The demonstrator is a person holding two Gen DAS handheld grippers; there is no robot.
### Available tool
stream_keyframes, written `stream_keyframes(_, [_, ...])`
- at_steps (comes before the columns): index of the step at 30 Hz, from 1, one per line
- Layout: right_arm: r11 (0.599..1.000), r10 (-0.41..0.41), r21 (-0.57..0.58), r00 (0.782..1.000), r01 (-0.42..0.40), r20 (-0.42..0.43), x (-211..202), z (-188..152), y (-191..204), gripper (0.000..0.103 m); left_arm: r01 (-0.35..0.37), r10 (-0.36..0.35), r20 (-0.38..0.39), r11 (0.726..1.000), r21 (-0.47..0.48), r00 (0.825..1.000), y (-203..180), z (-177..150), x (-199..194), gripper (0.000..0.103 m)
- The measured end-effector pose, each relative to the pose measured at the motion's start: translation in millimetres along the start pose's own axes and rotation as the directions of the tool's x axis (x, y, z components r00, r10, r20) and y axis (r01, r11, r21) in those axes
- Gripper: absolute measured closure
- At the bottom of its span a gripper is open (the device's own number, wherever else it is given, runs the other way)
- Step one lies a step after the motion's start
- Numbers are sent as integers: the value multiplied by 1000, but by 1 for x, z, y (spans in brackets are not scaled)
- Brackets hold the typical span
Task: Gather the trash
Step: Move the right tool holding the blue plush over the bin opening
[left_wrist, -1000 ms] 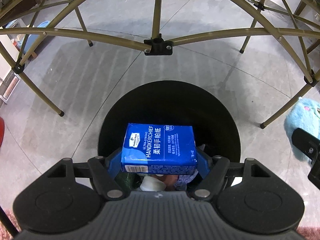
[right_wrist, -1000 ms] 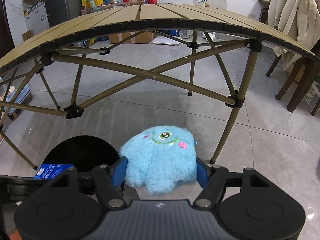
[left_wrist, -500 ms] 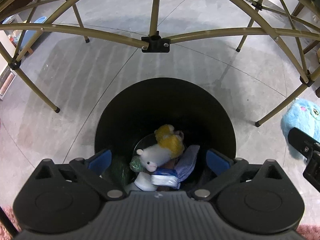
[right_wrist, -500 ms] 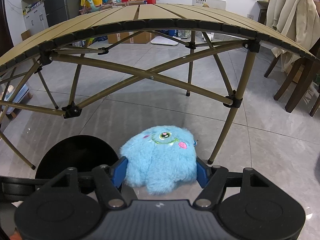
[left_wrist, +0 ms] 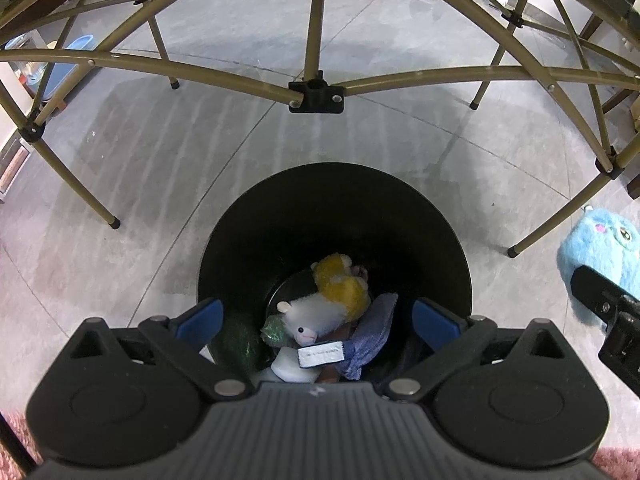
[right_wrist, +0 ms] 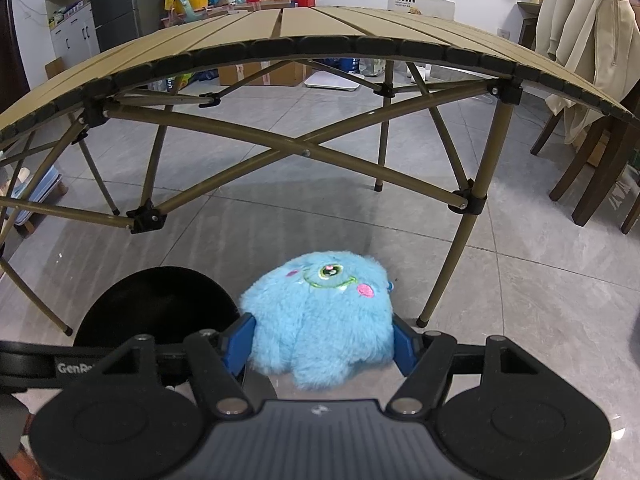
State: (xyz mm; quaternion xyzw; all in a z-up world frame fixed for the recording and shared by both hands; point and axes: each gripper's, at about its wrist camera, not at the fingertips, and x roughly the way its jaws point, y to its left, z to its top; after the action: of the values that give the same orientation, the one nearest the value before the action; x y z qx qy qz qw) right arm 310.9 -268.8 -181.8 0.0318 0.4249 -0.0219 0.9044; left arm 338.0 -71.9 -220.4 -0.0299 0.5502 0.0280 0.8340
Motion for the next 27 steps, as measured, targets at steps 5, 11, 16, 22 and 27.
stream_keyframes(5, [1000, 2, -4, 1000, -2, -11, 1, -2, -1, 35, -3, 3, 16, 1000, 5, 1000, 6, 1, -5, 0])
stream_keyframes(11, [1000, 9, -9, 1000, -10, -26, 1, -4, -1, 35, -10, 10, 32, 1000, 6, 999, 20, 3, -12, 0])
stream_keyframes(16, [1000, 12, -13, 999, -13, -37, 2, -6, -1, 35, -18, 18, 42, 1000, 2, 999, 33, 2, -15, 0])
stream_keyframes(22, [999, 25, -21, 998, -26, -59, 4, -10, 1, 35, -41, 42, 50, 999, -5, 998, 50, 1, -15, 0])
stream_keyframes(27, [999, 42, -27, 996, -45, -81, 7, -14, 4, 35, -59, 60, 55, 998, -23, 997, 69, 1, -15, 0])
